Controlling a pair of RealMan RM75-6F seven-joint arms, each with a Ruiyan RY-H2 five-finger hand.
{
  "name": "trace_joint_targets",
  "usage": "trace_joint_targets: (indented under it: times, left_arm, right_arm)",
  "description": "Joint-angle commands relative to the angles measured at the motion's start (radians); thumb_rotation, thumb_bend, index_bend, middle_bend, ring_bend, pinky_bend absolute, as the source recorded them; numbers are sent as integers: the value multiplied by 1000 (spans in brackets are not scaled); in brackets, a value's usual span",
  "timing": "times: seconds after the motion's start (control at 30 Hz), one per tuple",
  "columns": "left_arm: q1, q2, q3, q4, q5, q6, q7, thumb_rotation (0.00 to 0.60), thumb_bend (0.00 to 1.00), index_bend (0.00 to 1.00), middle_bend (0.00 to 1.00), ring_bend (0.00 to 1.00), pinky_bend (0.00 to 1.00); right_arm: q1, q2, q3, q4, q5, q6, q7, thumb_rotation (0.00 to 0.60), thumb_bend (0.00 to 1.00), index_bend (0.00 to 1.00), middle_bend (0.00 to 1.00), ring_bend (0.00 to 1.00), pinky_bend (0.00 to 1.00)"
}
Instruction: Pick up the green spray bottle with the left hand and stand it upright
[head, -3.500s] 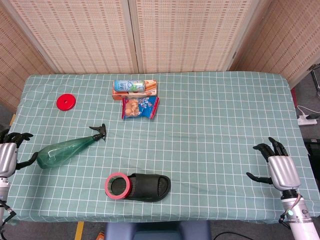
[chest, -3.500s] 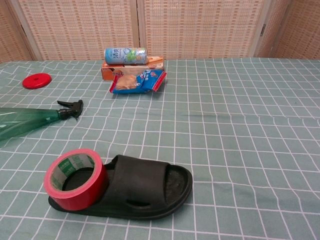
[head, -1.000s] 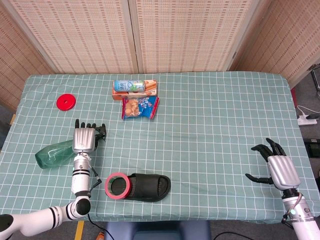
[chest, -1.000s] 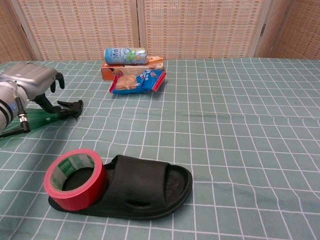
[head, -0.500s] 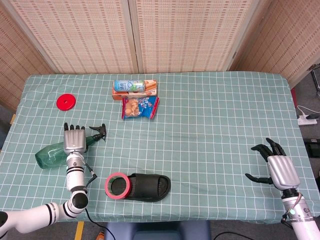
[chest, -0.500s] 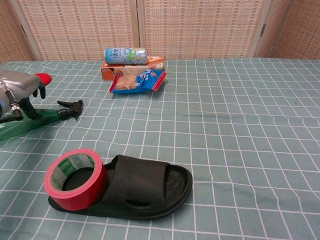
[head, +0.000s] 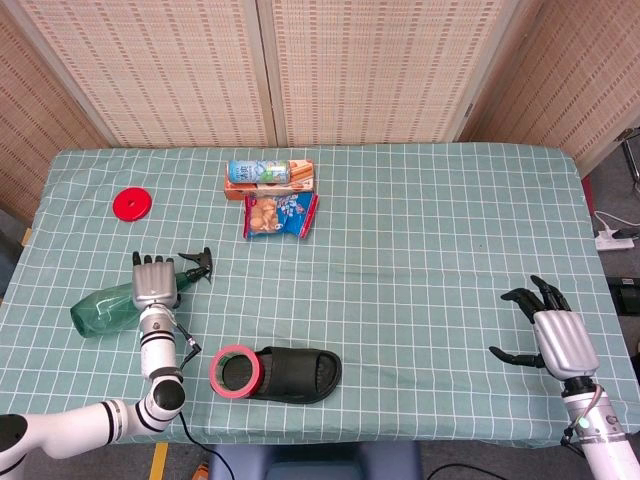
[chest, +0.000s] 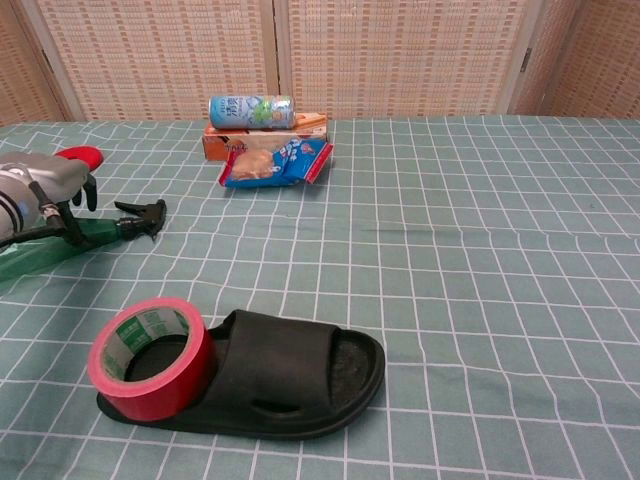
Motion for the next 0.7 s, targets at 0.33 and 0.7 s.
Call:
trace_joint_targets:
  times: [0.33,0.7]
  left_arm:
    - [-43,-55,8,116,-67,-28,13,600,263,351,225,153,59]
    - [-56,-80,10,188,-51,-55,-30,600,287,466,269,172,61]
  right_arm:
    - [1,-2,1,0,3,0,-5,600,0,279,232,8,105]
    - [1,-7,3,1,8,3,-17,600,0,279,232,9,105]
